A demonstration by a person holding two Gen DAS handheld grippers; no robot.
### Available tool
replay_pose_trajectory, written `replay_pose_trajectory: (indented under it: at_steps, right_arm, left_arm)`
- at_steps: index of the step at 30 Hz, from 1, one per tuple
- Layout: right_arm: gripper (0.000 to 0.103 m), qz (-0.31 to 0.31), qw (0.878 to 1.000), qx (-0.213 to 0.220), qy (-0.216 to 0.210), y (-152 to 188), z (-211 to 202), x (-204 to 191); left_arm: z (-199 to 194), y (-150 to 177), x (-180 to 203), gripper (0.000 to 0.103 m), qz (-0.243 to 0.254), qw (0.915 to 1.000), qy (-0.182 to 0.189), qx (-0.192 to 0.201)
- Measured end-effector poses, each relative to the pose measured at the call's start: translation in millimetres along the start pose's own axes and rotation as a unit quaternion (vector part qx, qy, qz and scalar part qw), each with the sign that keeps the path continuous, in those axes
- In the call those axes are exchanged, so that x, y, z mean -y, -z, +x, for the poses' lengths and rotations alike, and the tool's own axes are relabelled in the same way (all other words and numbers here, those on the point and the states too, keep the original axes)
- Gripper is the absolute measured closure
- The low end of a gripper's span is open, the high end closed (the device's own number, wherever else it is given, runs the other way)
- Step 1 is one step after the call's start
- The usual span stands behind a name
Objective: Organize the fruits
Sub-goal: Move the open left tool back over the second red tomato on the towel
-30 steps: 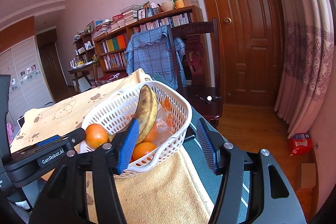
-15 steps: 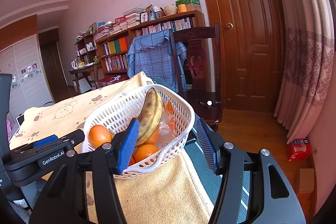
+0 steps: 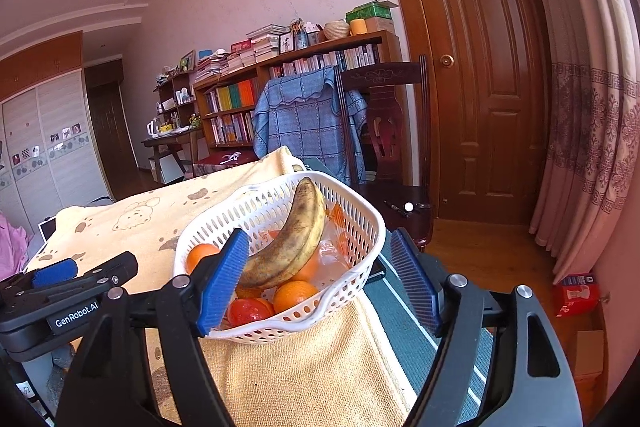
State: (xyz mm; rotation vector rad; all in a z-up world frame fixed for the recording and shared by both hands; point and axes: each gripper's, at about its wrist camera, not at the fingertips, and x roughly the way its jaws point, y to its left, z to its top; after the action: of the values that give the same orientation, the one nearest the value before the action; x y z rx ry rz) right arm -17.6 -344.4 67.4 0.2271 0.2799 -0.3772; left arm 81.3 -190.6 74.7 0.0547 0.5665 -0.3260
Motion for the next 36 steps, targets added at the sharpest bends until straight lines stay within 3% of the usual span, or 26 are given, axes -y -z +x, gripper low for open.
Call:
replay_pose_trajectory:
  at_steps: [7, 11, 29, 36]
  right_arm:
    - [0.010, -0.004, 0.997, -0.010, -0.080, 1.2, -1.8, -10.3]
    - [0.009, -0.011, 0.994, -0.020, -0.102, 2.2, -2.3, -16.8]
    - [0.010, -0.054, 0.989, -0.045, -0.131, 0.3, -3.1, -37.1]
    - [0.010, -0.039, 0.976, -0.092, -0.193, -3.2, -8.9, -52.9]
  left_arm:
    - [-18.1, 6.6, -14.8, 0.006, -0.015, 0.9996, -0.021, 0.011]
    - [-30.1, 11.3, -24.3, 0.006, -0.022, 0.9990, -0.034, 0.018]
    - [-87.2, 44.4, -93.6, 0.006, -0.063, 0.9930, -0.099, 0.017]
    - [-96.4, 58.8, -115.8, 0.006, -0.073, 0.9887, -0.131, 0.003]
